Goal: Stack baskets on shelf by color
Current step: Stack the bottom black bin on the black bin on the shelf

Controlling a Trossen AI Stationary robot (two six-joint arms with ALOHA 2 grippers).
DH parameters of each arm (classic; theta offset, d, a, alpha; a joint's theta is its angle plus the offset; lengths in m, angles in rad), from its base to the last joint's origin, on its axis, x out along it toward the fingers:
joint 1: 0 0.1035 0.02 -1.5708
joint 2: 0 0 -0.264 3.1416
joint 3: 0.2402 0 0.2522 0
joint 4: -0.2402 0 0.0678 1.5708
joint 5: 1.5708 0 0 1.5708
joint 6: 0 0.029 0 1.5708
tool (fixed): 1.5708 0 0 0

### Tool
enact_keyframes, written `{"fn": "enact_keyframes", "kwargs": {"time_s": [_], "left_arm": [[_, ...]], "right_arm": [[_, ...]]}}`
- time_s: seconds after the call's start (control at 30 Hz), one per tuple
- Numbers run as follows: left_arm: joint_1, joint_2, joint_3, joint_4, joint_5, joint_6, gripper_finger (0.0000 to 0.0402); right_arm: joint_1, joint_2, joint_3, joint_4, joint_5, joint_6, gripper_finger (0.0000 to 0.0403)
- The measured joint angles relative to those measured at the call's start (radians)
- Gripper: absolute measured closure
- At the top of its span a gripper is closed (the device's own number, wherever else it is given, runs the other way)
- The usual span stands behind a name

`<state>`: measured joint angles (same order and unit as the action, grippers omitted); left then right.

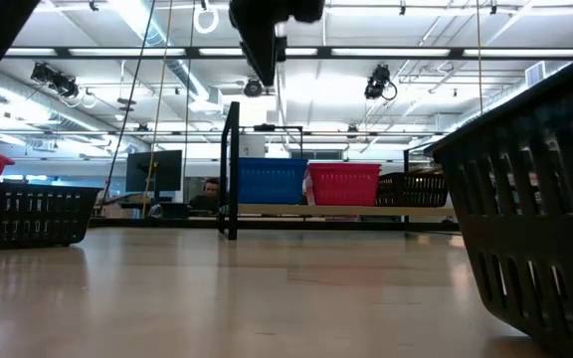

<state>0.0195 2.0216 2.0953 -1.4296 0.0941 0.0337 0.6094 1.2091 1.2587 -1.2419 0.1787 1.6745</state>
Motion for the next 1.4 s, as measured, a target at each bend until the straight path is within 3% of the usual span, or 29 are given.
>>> {"fn": "enact_keyframes", "kwargs": {"time_s": [0.3, 0.43, 0.7, 1.03, 1.2, 1.4], "left_arm": [[-0.207, -0.026, 0.0, 0.026, 0.001, -0.164, 0.0274], [-0.276, -0.027, 0.0, 0.054, -0.03, -0.367, 0.0274], [-0.404, -0.027, 0.0, 0.116, -0.137, -0.815, 0.0274], [-0.596, -0.033, 0.0, 0.146, -0.29, -1.367, 0.0274], [-0.646, -0.033, 0.0, 0.174, -0.33, -1.481, 0.0275], [-0.666, -0.033, 0.0, 0.204, -0.348, -1.496, 0.0283]], "right_arm": [[0.026, 0.046, 0.001, 0.07, -0.118, -0.283, 0.0199], [0.031, 0.106, 0.001, 0.091, -0.18, -0.445, 0.0199], [0.116, 0.247, 0.001, 0.247, -0.255, -1.088, 0.0199], [0.16, 0.421, 0.001, 0.519, -0.271, -1.534, 0.0199], [0.185, 0.48, 0.001, 0.558, -0.277, -1.67, 0.0199], [0.211, 0.56, 0.001, 0.562, -0.276, -1.86, 0.0199]]}}
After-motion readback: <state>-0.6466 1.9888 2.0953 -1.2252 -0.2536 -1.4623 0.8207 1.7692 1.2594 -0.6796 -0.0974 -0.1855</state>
